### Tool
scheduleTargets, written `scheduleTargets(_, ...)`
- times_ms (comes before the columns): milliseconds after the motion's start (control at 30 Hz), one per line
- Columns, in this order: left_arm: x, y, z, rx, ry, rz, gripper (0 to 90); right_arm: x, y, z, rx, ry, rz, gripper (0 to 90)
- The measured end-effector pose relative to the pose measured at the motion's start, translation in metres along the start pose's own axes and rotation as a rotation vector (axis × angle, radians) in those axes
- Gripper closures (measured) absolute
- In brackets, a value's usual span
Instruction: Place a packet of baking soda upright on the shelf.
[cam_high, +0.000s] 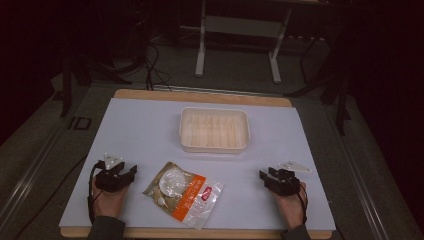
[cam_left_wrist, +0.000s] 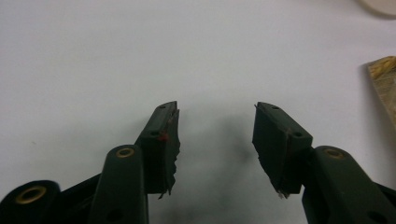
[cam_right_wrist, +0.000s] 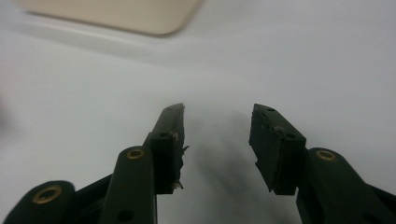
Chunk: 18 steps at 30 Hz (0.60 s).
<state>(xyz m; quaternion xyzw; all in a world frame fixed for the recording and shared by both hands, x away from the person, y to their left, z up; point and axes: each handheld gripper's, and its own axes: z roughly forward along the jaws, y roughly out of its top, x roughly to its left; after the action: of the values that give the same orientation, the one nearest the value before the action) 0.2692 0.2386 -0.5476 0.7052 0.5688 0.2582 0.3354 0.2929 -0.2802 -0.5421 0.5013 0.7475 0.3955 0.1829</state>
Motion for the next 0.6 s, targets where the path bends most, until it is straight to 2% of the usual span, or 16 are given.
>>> scheduleTargets(33, 0.0, 0.0, -0.002, -0.023, -0.019, 0.002, 51.8, 0.003, 0.0, -0.001, -0.002, 0.01, -0.007, 53.6)
scheduleTargets(100, 0.0, 0.0, -0.005, -0.059, -0.026, 0.017, 52.0, 0.01, -0.001, -0.003, -0.003, 0.04, -0.024, 52.8)
scheduleTargets(233, 0.002, -0.001, -0.008, -0.09, -0.049, -0.007, 54.0, 0.023, 0.0, -0.007, 0.0, 0.065, -0.038, 48.6)
scheduleTargets(333, 0.002, -0.001, -0.008, -0.089, -0.046, -0.009, 54.1, 0.028, -0.001, -0.005, 0.019, 0.067, -0.035, 46.6)
scheduleTargets(367, 0.003, -0.001, -0.007, -0.069, -0.028, -0.011, 54.1, 0.029, -0.001, -0.004, 0.023, 0.076, -0.037, 46.4)
scheduleTargets(400, 0.004, -0.001, -0.007, -0.062, -0.026, -0.013, 54.1, 0.032, -0.002, -0.001, 0.032, 0.106, -0.025, 44.5)
scheduleTargets(467, 0.005, -0.001, -0.006, -0.062, -0.025, -0.024, 54.1, 0.036, -0.003, 0.0, 0.037, 0.126, -0.033, 43.1)
scheduleTargets(600, 0.005, -0.001, -0.006, -0.059, -0.022, -0.012, 54.7, 0.047, -0.002, 0.001, 0.025, 0.182, -0.075, 39.4)
